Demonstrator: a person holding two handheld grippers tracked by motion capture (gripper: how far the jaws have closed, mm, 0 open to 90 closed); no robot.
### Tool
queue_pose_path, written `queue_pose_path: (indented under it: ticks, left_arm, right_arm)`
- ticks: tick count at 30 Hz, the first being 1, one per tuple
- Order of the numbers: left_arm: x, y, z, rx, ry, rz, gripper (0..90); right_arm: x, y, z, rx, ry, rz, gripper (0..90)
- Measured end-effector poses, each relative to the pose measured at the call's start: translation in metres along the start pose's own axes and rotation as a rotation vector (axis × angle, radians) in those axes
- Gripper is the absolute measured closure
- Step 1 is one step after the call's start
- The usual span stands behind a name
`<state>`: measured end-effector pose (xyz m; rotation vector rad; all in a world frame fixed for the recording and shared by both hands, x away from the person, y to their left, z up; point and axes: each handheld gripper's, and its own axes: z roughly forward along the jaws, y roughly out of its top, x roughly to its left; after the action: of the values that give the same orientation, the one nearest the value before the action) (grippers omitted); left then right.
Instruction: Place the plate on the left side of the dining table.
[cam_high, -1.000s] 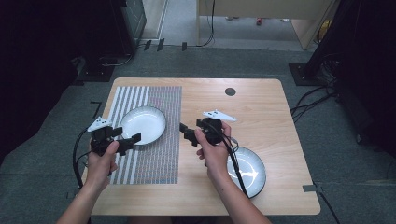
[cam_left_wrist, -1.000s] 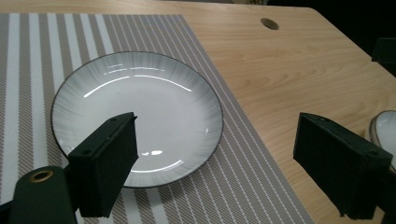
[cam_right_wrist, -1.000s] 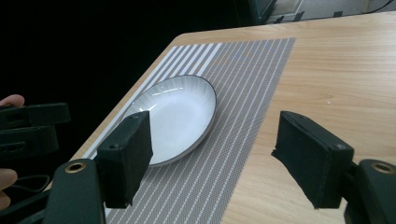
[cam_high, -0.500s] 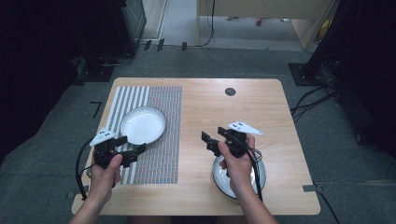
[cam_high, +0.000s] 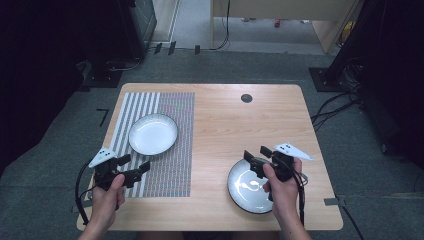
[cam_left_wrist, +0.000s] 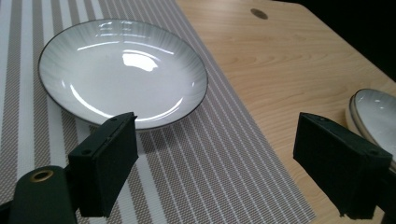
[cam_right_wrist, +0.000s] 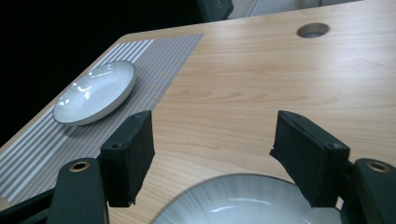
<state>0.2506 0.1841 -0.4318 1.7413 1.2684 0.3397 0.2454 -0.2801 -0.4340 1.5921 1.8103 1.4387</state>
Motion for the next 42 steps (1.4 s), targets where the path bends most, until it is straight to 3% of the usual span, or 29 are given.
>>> queue_pose_path:
  ticks: [7, 18, 30, 34, 39, 42]
  left_arm:
    - [0.013, -0.014, -0.004, 0.004, 0.038, -0.023, 13.8]
    - [0.035, -0.031, -0.011, 0.011, 0.106, -0.065, 13.8]
    - [0.059, -0.053, -0.019, 0.014, 0.173, -0.131, 13.8]
    - [0.066, -0.06, -0.021, 0.016, 0.217, -0.12, 13.8]
    - [0.074, -0.068, -0.023, 0.023, 0.256, -0.119, 13.8]
    - [0.075, -0.074, -0.021, 0.041, 0.282, -0.093, 13.8]
  right_arm:
    - [-0.029, -0.013, -0.021, -0.01, -0.051, 0.034, 28.9]
    - [-0.074, -0.026, -0.056, -0.012, -0.159, 0.028, 28.5]
    - [-0.113, -0.05, -0.079, 0.011, -0.26, 0.068, 28.1]
    - [-0.123, -0.054, -0.087, 0.022, -0.316, 0.052, 27.9]
    - [-0.135, -0.067, -0.091, 0.047, -0.352, 0.06, 27.8]
    - [-0.14, -0.074, -0.089, 0.067, -0.371, 0.053, 27.4]
